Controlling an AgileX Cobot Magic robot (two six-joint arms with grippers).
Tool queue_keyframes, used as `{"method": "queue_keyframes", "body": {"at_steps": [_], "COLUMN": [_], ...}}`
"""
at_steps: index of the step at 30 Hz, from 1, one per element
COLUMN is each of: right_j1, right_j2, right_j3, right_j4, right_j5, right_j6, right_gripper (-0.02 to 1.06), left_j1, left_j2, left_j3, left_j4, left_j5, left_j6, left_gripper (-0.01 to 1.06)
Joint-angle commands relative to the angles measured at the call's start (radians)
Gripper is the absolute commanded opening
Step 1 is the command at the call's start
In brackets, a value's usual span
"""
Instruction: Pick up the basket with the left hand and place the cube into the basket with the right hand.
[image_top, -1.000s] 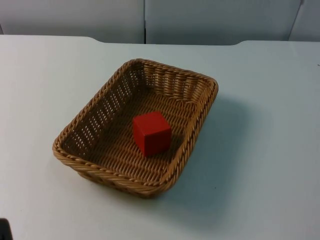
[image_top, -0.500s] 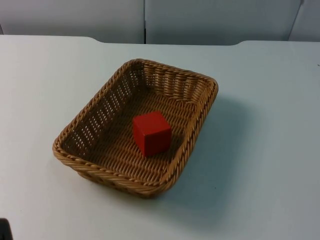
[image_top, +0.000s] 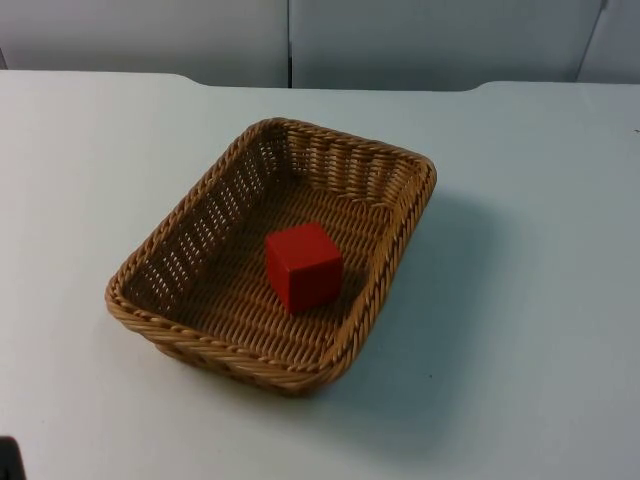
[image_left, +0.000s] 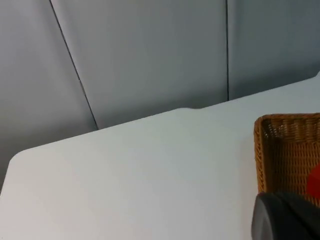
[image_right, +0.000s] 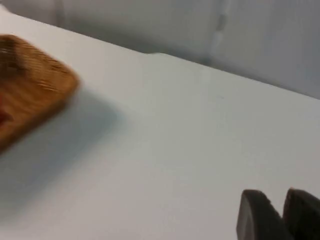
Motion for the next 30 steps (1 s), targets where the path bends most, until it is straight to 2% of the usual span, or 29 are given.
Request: {"method": "queue_keyframes", "body": {"at_steps": [1, 2, 5, 7, 11, 13, 15, 20, 24, 30], "right_j1": [0.001, 0.001, 0.001, 0.001, 0.003, 0.003, 0.003, 0.003, 0.003, 0.003], "right_j2": [-0.018, -0.038, -0.068, -0.126, -0.126, -0.126, -0.126, -0.126, -0.126, -0.126], "right_j3": [0.005, 0.023, 0.059, 0.141, 0.193, 0.215, 0.224, 0.224, 0.231, 0.231], "right_j4": [0.106, 0.136, 0.139, 0.156, 0.143, 0.140, 0.108, 0.031, -0.106, -0.122], "right_j5": [0.011, 0.016, 0.016, 0.012, 0.018, -0.015, -0.024, -0.033, -0.042, -0.044], "right_j6": [-0.034, -0.032, -0.008, -0.003, 0.023, 0.023, 0.059, 0.133, 0.307, 0.331], "right_gripper": [0.17, 0.17, 0.17, 0.17, 0.17, 0.17, 0.17, 0.17, 0.17, 0.17], "left_j1": [0.000, 0.000, 0.000, 0.000, 0.000, 0.000, 0.000, 0.000, 0.000, 0.000], "left_j2": [-0.033, -0.048, -0.077, -0.110, -0.154, -0.154, -0.154, -0.154, -0.154, -0.154], "left_j3": [0.019, 0.030, 0.069, 0.105, 0.138, 0.150, 0.150, 0.150, 0.150, 0.217], "left_j4": [-0.024, -0.024, -0.030, -0.037, -0.031, -0.009, 0.011, 0.023, 0.023, 0.023], "left_j5": [-0.001, -0.001, 0.006, 0.012, 0.014, 0.030, 0.074, 0.120, 0.138, 0.127], "left_j6": [-0.007, -0.005, -0.005, -0.005, -0.002, -0.002, 0.001, 0.001, -0.010, -0.047], "left_gripper": [0.00, 0.00, 0.00, 0.00, 0.00, 0.00, 0.00, 0.00, 0.00, 0.00]}}
